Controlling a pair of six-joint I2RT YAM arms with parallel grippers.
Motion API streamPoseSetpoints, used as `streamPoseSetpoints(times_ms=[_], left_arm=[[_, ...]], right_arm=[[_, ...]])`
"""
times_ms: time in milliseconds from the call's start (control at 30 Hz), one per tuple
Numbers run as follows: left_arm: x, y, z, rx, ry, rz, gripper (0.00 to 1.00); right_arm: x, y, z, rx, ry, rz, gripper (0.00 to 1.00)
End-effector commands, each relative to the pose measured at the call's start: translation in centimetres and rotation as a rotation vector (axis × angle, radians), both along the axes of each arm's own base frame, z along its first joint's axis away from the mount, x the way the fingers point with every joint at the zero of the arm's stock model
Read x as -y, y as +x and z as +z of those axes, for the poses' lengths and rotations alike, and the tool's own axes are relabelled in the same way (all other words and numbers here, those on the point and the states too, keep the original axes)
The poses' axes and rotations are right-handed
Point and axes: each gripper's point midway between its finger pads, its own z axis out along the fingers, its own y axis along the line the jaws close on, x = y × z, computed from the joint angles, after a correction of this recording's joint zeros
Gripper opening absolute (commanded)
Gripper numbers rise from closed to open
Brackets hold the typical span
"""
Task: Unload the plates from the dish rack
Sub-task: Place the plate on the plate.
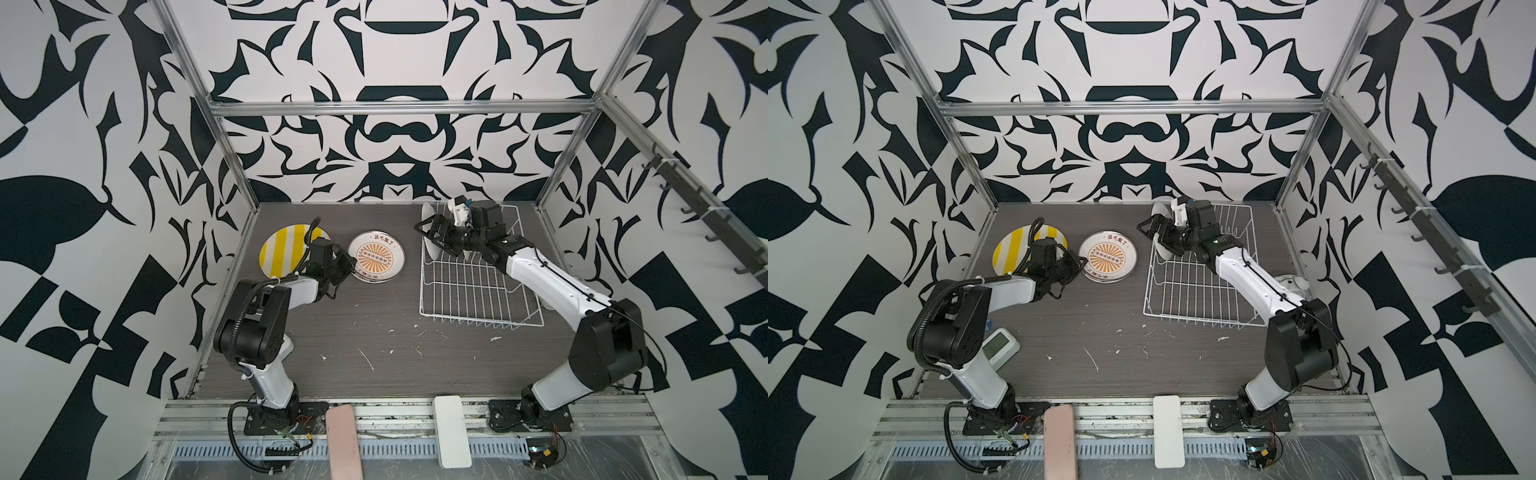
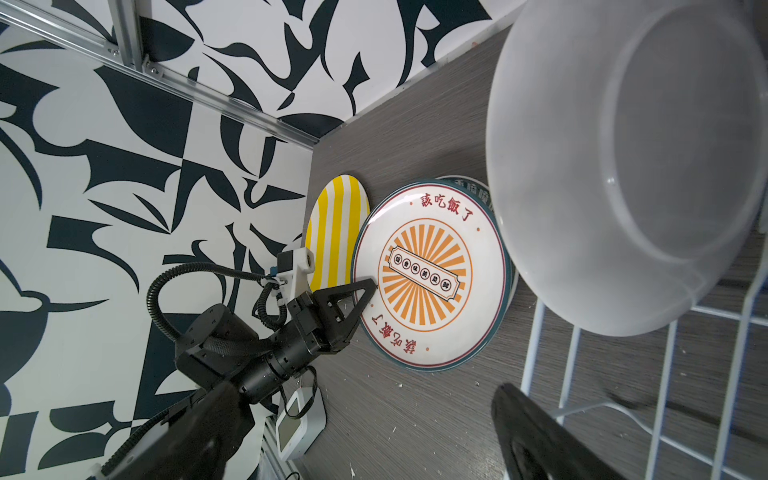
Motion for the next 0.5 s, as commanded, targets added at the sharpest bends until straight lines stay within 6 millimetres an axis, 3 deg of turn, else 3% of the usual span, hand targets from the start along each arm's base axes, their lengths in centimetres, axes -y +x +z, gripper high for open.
streamPoseSetpoints(times_ms=[0, 467], left_arm=[[0.36, 1.43, 1.46, 0.057, -0.014, -0.009, 0.00], [0.28, 1.66, 0.82, 0.041, -0.011, -0.006, 0.00]], right_arm=[[-0.15, 0.24, 2.57, 0.068, 0.018, 0.017, 0.99], [0.00, 0.26, 2.46, 0.064, 0.015, 0.015, 0.99]])
